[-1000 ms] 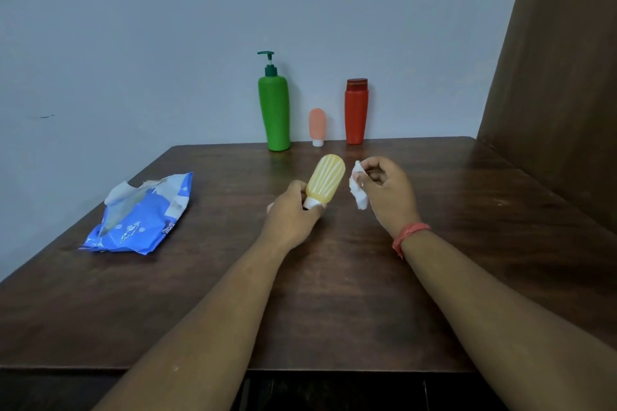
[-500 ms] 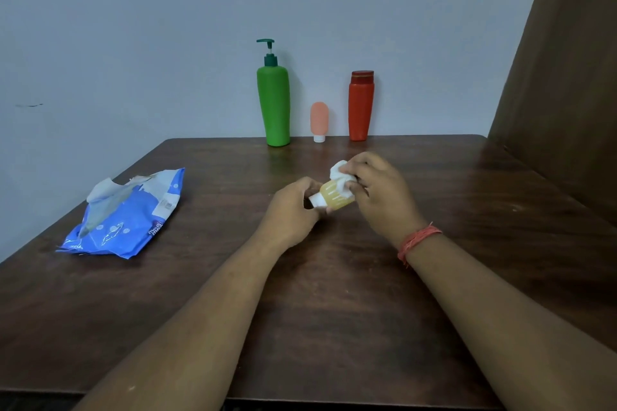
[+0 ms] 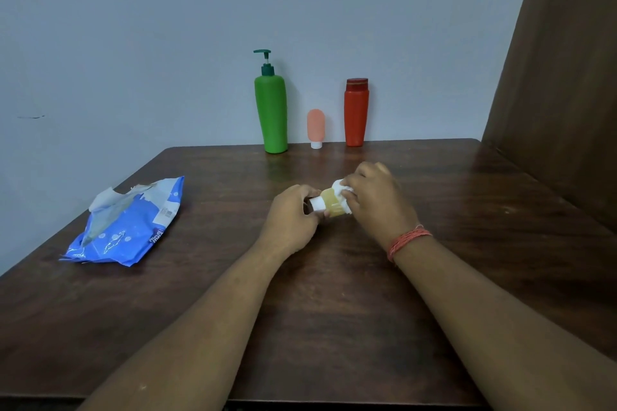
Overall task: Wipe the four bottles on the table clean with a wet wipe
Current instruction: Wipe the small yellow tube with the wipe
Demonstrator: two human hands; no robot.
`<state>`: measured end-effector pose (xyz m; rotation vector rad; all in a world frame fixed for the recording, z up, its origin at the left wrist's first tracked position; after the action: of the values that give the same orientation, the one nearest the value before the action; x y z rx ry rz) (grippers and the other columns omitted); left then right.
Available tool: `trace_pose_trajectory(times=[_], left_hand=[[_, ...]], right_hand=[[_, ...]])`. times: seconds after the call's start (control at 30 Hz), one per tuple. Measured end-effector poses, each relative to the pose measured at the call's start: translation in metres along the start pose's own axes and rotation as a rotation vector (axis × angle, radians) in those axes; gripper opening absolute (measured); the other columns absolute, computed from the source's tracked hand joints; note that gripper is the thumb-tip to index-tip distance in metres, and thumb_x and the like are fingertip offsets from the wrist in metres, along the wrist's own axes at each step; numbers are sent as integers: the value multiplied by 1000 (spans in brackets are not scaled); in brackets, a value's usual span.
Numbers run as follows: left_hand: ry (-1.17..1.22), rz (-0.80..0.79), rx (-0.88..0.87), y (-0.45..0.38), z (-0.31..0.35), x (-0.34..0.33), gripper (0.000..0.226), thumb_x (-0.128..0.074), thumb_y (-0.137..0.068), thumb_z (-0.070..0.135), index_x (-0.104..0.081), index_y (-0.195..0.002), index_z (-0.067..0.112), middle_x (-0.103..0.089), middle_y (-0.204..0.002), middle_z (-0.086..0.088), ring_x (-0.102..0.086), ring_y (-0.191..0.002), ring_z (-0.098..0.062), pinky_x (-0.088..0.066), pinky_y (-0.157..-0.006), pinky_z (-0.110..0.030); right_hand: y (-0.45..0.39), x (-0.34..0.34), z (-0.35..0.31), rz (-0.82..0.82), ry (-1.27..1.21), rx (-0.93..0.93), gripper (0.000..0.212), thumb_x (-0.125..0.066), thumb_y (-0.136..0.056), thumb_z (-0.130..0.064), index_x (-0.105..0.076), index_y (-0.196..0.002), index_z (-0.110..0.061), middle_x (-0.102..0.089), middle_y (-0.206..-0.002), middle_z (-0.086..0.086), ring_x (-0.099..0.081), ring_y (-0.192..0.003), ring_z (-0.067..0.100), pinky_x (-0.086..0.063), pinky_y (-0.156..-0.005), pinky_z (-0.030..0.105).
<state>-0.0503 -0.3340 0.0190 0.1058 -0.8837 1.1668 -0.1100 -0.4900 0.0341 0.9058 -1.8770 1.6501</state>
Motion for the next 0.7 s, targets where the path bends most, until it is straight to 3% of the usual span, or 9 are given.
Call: trace_pose_trajectory(times=[0.07,0.17,0.27,0.37,0.5,0.63,0.7], left_hand=[[-24,27,-26,0,3,-2,34,-79,-85,19,-68,-116,15,-64,-107,5,-57,-93,-11,-43,-76,-21],[-41,39,-73,1,5,-3,26,-79,-84,19,-66,-106,18,-60,-99,8,-54,-86,-8,-37,-67,-11],[-57,55,-110,1,6,-3,22,-80,-83,21,-59,-90,20,-59,-90,5,-54,-79,-10,-40,-62,-16],[-97,99,-140,2,6,-1,23,-79,-82,16,-60,-95,17,-60,-97,4,-57,-85,-12,-49,-71,-29],[-158,119,-246,3,8,-1,26,-79,-81,10,-60,-98,14,-59,-102,3,-56,-90,-12,-49,-74,-30],[-171,124,-317,2,8,-3,23,-76,-82,7,-55,-88,15,-52,-92,4,-50,-79,-12,-40,-63,-30],[-182,136,-340,3,8,-1,23,-77,-81,7,-59,-93,13,-55,-95,3,-53,-84,-13,-45,-67,-31]], right_hand=[[1,3,4,15,9,-42,21,-63,-92,-17,-72,-110,-14,-59,-99,3,-49,-99,21,-45,-77,31],[4,4,-6,-3,-85,54,20,-64,-90,-13,-73,-108,-12,-58,-97,4,-51,-96,22,-45,-78,31],[6,3,-16,-20,-75,154,19,-67,-87,-13,-75,-105,-13,-60,-93,2,-53,-91,23,-49,-74,31],[2,8,-5,-6,-3,42,19,-62,-94,-19,-73,-109,-14,-59,-97,2,-51,-94,21,-51,-77,39],[3,10,6,-29,-52,-31,23,-56,-98,-17,-72,-114,-15,-55,-101,0,-45,-98,16,-43,-80,30],[7,11,-12,-40,-133,113,19,-63,-93,-12,-73,-109,-12,-55,-97,1,-48,-95,19,-48,-76,33],[5,10,-7,-57,-73,95,19,-64,-92,-11,-72,-109,-13,-55,-98,1,-49,-96,19,-50,-76,36]])
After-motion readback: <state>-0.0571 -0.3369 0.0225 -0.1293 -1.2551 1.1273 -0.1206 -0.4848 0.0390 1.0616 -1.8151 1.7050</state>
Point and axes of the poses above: each hand's wrist, its own y-axis away from the middle knuckle, its own x-axis out of the back of the hand, z = x × y, the point moved 2 cm from there along -y, towards the middle knuckle
